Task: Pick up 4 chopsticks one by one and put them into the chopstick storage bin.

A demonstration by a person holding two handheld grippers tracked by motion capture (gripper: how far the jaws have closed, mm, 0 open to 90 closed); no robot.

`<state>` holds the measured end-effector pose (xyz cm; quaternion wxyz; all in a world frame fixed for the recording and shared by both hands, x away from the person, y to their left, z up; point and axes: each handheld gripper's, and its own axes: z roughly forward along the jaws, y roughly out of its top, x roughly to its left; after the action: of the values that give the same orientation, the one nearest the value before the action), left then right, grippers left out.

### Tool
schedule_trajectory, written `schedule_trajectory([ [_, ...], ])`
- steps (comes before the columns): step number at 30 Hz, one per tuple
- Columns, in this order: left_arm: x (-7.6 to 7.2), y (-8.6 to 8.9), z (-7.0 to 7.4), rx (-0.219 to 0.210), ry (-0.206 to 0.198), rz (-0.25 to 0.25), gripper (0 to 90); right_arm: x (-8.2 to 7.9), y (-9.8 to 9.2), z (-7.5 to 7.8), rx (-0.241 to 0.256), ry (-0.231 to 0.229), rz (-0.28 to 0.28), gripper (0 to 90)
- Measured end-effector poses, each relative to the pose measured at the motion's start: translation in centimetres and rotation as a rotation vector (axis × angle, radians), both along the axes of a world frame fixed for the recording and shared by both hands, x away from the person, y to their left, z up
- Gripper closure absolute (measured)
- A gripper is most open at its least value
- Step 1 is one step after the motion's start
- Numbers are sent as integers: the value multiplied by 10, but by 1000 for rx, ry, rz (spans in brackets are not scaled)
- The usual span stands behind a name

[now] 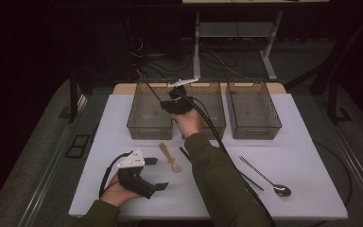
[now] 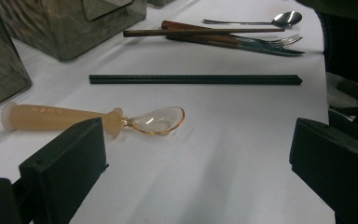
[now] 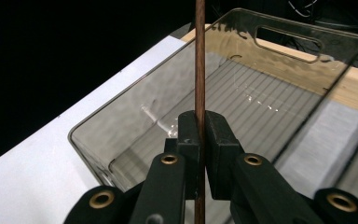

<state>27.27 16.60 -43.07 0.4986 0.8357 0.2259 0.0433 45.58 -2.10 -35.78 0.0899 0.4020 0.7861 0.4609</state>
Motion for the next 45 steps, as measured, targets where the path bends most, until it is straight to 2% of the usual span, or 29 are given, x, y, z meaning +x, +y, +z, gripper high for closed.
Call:
schedule_trajectory([
  [12, 0, 2, 1, -11, 1, -1, 27, 12, 31, -16, -30, 21, 0, 851],
  [26, 0, 1, 0, -9, 2, -7, 30, 15, 38, -27, -68, 32, -15, 827],
  [27, 0, 1, 0, -10, 2, -7, 30, 16, 37, -28, -65, 39, -25, 721],
  [30, 0, 1, 0, -9, 1, -8, 30, 17, 36, -29, -71, 44, -39, 628],
  [37, 0, 1, 0, -8, 1, -9, 30, 15, 32, -21, -79, 34, -21, 558],
  [45, 0, 2, 1, -5, 2, -6, 30, 2, 16, -1, -91, 8, 65, 475],
])
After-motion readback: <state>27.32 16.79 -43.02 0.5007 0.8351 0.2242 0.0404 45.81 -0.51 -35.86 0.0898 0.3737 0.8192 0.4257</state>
